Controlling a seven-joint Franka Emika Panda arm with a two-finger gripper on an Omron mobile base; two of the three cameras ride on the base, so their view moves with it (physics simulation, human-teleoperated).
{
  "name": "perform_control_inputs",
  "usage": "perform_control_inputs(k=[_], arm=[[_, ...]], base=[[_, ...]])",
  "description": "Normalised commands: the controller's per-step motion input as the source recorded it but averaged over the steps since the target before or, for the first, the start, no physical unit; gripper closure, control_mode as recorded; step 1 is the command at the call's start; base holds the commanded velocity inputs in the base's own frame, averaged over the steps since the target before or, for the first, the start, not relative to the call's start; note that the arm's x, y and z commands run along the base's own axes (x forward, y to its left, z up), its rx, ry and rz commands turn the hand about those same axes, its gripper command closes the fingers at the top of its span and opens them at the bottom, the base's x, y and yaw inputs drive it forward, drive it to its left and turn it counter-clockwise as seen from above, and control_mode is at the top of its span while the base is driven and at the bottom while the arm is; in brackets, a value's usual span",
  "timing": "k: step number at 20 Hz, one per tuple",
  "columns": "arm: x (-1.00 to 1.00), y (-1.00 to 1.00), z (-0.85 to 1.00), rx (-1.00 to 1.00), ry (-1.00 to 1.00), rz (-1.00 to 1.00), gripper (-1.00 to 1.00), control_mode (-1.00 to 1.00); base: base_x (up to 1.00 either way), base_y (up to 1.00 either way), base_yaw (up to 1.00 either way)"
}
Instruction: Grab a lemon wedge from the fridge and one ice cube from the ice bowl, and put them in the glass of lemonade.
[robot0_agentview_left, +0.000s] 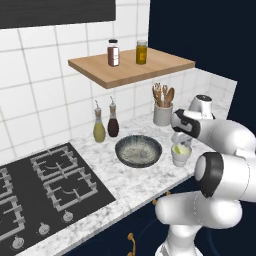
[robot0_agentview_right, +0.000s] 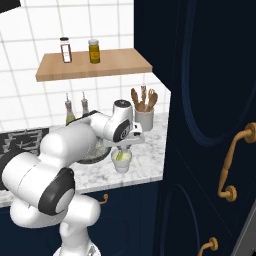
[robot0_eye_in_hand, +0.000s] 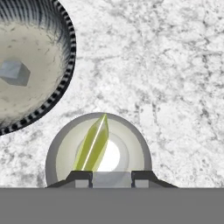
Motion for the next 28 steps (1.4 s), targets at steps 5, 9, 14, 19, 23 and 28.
perform_control_inputs(k=[5, 9, 14, 19, 23, 28], arm=[[0.03, 0.01, -0.02, 0.00, 0.01, 0.00, 1.00, -1.00], [0.15, 0.05, 0.00, 0.00, 0.04, 0.00, 1.00, -1.00], [0.00, 0.00, 0.00, 0.00, 0.00, 0.00, -1.00, -1.00], [0.00, 0.00, 0.00, 0.00, 0.00, 0.00, -1.00, -1.00], [0.00, 0.00, 0.00, 0.00, 0.00, 0.00, -1.00, -1.00], [-0.02, 0.00, 0.02, 0.00, -0.02, 0.00, -1.00, -1.00]], base=[[0.00, 0.00, 0.00], [0.00, 0.00, 0.00], [0.00, 0.00, 0.00], [0.00, 0.00, 0.00], [0.00, 0.00, 0.00], [0.00, 0.00, 0.00]])
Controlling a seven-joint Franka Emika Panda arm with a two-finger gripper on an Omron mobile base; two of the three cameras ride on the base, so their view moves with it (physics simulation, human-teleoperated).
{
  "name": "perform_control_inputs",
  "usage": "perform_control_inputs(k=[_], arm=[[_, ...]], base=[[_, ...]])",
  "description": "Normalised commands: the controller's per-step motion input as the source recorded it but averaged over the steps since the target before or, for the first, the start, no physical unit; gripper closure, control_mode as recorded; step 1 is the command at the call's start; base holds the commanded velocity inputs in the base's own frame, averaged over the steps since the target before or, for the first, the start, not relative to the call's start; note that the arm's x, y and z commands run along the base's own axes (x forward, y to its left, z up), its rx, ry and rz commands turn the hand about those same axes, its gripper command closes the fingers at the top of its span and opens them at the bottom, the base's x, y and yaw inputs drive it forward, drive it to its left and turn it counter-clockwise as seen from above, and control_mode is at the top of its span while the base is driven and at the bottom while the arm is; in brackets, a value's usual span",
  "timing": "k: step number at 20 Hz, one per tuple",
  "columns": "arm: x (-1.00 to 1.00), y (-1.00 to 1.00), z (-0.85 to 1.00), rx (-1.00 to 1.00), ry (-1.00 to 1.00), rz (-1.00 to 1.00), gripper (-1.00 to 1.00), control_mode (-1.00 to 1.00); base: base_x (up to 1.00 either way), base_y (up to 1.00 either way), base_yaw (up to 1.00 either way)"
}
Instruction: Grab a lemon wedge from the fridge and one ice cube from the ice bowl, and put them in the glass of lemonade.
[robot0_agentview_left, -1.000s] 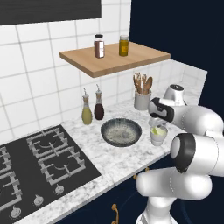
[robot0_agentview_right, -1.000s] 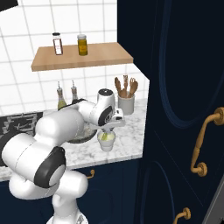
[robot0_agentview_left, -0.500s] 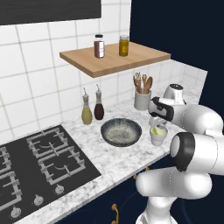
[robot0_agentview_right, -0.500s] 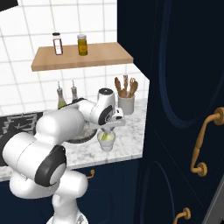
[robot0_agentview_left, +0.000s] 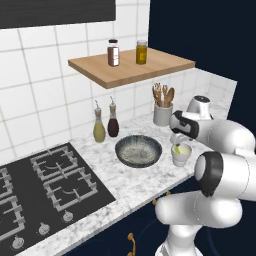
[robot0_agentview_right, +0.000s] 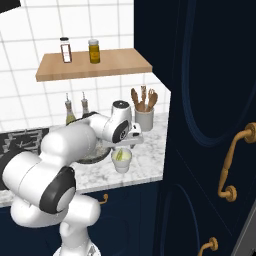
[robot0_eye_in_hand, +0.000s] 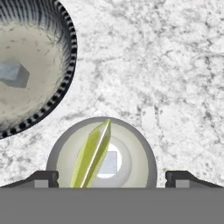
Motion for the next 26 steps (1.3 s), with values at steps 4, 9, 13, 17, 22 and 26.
perform_control_inputs(k=[4, 9, 13, 17, 22, 26], arm=[[-0.01, -0.01, 0.16, 0.03, -0.01, 0.00, -1.00, -1.00], [-0.14, -0.06, 0.25, 0.07, -0.03, 0.00, -1.00, -1.00], [-0.15, 0.14, 0.48, 0.06, -0.04, 0.01, -1.00, -1.00], [-0.51, 0.19, 0.69, 0.05, 0.00, 0.00, -1.00, -1.00], [-0.48, 0.16, 0.63, 0.01, 0.00, 0.00, -1.00, -1.00], [-0.51, 0.41, 0.39, 0.00, 0.01, 0.00, -1.00, -1.00]], base=[[0.00, 0.00, 0.00], [0.00, 0.00, 0.00], [0.00, 0.00, 0.00], [0.00, 0.00, 0.00], [0.00, 0.00, 0.00], [0.00, 0.00, 0.00]])
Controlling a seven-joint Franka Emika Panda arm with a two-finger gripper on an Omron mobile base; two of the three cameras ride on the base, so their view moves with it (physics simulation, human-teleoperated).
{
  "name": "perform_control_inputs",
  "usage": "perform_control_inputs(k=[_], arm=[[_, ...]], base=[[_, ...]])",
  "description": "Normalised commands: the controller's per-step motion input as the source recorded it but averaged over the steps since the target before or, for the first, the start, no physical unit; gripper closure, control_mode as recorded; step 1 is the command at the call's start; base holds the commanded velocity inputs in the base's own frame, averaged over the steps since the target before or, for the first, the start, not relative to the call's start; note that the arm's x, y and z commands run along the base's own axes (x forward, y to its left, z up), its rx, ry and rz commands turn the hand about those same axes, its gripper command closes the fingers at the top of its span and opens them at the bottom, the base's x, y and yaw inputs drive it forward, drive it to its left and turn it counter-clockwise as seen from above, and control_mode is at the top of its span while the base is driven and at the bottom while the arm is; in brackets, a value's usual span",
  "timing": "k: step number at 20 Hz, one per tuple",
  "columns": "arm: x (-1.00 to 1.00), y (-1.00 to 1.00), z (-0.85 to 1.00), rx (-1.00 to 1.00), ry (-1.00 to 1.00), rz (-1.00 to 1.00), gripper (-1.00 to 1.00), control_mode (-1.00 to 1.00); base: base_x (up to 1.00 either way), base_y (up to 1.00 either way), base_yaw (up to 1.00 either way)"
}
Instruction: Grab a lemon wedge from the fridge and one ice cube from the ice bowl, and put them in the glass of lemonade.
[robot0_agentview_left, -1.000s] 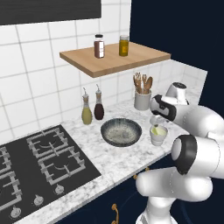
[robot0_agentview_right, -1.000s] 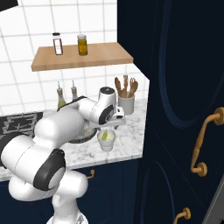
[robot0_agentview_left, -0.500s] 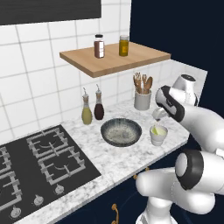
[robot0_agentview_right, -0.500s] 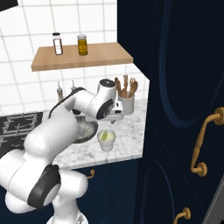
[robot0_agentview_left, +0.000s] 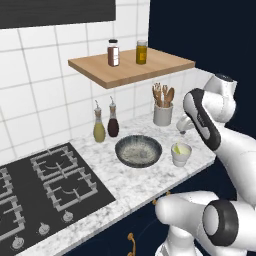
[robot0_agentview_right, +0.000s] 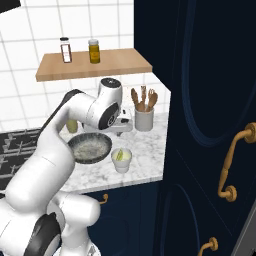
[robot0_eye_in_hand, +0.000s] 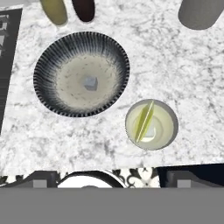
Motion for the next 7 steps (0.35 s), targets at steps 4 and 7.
perform_control_inputs(k=[4, 7], arm=[[-0.25, 0.39, 0.43, 0.00, 0.06, 0.01, -1.00, -1.00], [-0.38, 0.51, 0.30, -0.01, 0.02, 0.03, -1.00, -1.00]], base=[[0.00, 0.00, 0.00], [0.00, 0.00, 0.00]])
